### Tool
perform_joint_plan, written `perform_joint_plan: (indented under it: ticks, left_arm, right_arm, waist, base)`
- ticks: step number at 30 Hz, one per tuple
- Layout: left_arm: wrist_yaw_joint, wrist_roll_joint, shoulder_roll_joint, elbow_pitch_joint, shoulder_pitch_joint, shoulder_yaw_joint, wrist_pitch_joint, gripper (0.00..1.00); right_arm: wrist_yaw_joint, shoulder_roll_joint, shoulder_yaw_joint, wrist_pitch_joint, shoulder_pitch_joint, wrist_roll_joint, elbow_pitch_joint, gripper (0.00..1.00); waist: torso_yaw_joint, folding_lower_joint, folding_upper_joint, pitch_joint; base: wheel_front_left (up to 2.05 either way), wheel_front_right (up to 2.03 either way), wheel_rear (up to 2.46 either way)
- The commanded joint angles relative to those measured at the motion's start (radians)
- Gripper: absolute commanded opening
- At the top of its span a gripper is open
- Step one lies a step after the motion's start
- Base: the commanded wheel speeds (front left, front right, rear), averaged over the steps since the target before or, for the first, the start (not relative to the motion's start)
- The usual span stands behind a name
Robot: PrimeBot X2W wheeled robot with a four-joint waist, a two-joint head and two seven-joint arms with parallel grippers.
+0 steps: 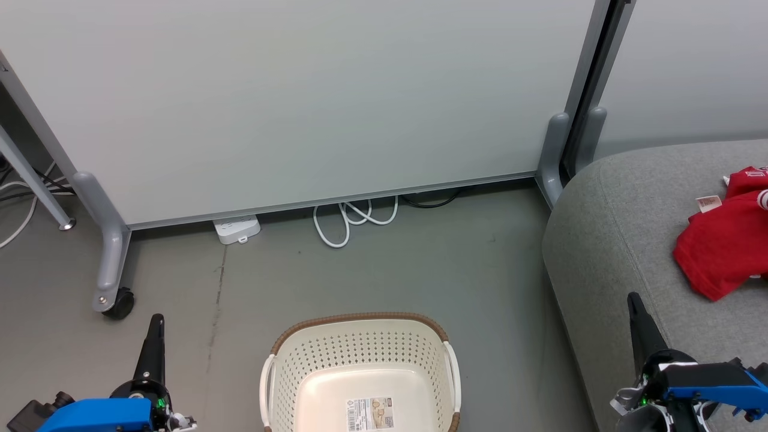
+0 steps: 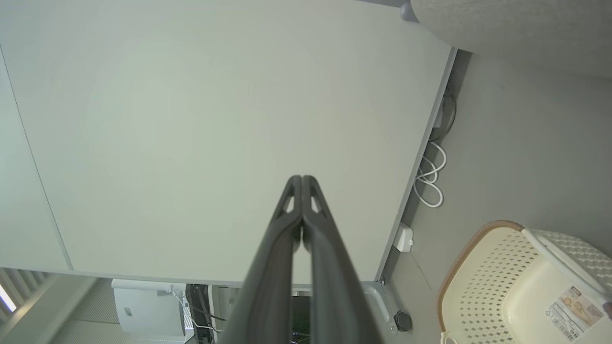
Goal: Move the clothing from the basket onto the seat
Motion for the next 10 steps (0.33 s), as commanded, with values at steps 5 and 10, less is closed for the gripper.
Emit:
perform_joint_plan:
  ticks: [5, 10]
  left_arm:
    - [-0.005, -0.050, 0.006, -0.008, -0.015, 0.012, 0.014, 0.00]
    - [-0.006, -0.080, 0.006, -0.009, -0.016, 0.015, 0.021, 0.00]
  right_arm:
    - [-0.001, 0.003, -0.006, 0.013, -0.018, 0.055, -0.011, 0.00]
    - [-0.001, 0.004, -0.009, 0.022, -0.020, 0.083, -0.012, 0.00]
  waist:
    - [-0.001, 0.0000, -0.0001, 0.002]
    - [-0.002, 0.0000, -0.0001, 0.003]
  base:
    - [0.00, 0.00, 0.00]
    - [0.00, 0.00, 0.00]
